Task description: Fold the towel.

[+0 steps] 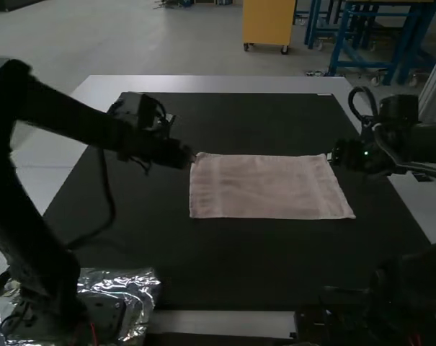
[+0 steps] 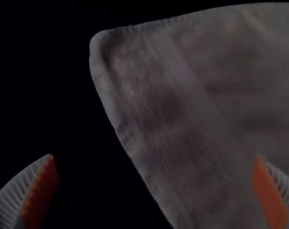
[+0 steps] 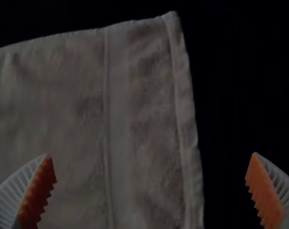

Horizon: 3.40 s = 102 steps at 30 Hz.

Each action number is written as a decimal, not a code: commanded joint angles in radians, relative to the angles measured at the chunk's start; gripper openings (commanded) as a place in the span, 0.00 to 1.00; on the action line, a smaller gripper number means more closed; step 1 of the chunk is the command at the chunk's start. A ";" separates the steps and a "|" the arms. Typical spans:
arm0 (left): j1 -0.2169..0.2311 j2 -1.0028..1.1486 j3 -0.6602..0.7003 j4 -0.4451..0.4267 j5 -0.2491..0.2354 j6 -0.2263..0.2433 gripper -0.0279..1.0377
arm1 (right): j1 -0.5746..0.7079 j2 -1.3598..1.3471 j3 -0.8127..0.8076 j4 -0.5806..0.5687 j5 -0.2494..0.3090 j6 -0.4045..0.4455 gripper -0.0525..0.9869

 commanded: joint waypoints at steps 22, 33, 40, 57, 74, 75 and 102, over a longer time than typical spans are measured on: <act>-0.003 0.305 0.174 0.150 -0.101 0.034 0.91 | 0.019 0.432 0.158 0.253 0.008 -0.029 0.92; 0.002 0.370 0.213 0.170 -0.121 0.067 0.91 | 0.019 0.621 0.272 0.307 0.008 -0.026 0.92; 0.014 0.411 0.233 0.184 -0.125 0.087 0.91 | 0.019 0.688 0.336 0.332 0.008 -0.021 0.92; 0.020 0.505 0.295 0.185 -0.125 0.092 0.91 | 0.044 0.782 0.384 0.333 0.011 -0.033 0.92; 0.019 0.536 0.274 0.228 -0.076 0.126 0.05 | 0.045 0.797 0.359 0.355 -0.080 -0.081 0.03; 0.019 0.529 0.274 0.228 -0.075 0.124 0.05 | 0.045 0.789 0.361 0.355 -0.081 -0.079 0.03; -0.003 0.244 0.182 0.098 -0.032 0.110 0.05 | -0.073 0.490 0.261 0.276 -0.158 -0.072 0.03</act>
